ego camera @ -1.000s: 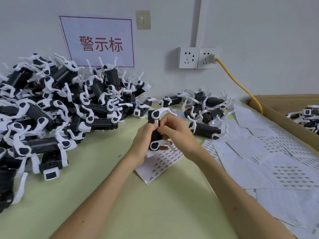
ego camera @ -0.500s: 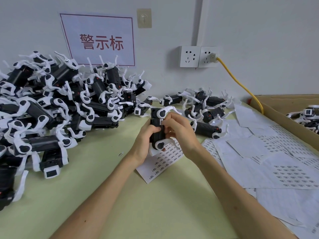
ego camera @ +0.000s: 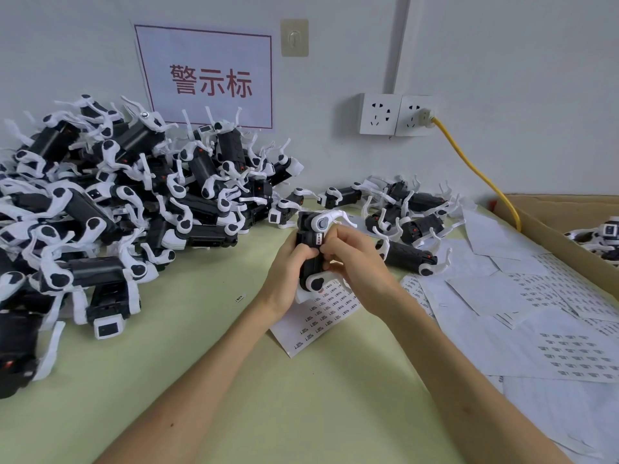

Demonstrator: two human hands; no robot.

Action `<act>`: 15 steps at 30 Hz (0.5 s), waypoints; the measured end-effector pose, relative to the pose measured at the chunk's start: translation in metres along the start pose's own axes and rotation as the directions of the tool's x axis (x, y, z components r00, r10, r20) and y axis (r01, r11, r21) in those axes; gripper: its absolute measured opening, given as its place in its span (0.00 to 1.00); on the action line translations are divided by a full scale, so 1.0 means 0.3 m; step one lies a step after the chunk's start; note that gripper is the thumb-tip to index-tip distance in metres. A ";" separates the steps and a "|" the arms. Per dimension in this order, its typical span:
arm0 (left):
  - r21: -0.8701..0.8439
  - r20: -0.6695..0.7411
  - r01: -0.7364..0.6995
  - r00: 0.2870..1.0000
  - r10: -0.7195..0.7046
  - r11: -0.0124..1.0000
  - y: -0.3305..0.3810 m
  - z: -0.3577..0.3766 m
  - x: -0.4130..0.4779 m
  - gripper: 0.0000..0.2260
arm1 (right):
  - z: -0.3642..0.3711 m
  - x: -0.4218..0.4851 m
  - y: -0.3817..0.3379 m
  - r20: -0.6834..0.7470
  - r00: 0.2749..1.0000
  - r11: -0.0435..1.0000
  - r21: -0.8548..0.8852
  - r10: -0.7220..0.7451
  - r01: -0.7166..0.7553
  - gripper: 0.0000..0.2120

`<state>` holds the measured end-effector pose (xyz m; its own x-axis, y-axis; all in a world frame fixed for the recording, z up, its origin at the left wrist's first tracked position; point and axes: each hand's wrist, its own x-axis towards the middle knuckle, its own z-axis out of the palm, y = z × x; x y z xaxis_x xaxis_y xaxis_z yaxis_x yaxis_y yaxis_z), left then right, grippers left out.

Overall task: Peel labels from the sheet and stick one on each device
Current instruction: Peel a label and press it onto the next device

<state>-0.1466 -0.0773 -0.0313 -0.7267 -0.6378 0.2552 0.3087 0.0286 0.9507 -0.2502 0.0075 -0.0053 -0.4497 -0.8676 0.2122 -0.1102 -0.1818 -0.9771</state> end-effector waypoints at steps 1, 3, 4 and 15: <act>-0.002 -0.004 0.005 1.000 -0.005 1.000 0.000 -0.002 0.000 0.13 | 0.003 0.000 0.000 -0.003 1.000 1.000 -0.009 -0.002 0.002 0.14; -0.014 0.000 0.019 1.000 -0.019 1.000 -0.002 -0.005 0.002 0.13 | 0.004 0.000 0.000 -0.012 1.000 1.000 -0.011 0.000 0.000 0.11; -0.016 0.008 0.036 0.999 -0.036 0.999 -0.002 -0.005 0.004 0.13 | 0.006 -0.001 -0.001 -0.032 0.999 1.000 -0.008 -0.005 0.005 0.09; 0.055 0.210 0.340 0.915 -0.344 0.939 0.030 -0.011 0.009 0.24 | -0.086 -0.003 -0.039 -0.168 0.904 0.874 -0.374 -0.392 0.310 0.11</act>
<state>-0.1437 -0.0814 -0.0226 -0.9000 -0.4324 -0.0561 0.0092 -0.1475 0.9890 -0.2713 0.0224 0.0063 -0.5128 -0.6352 0.5776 -0.5669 -0.2547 -0.7834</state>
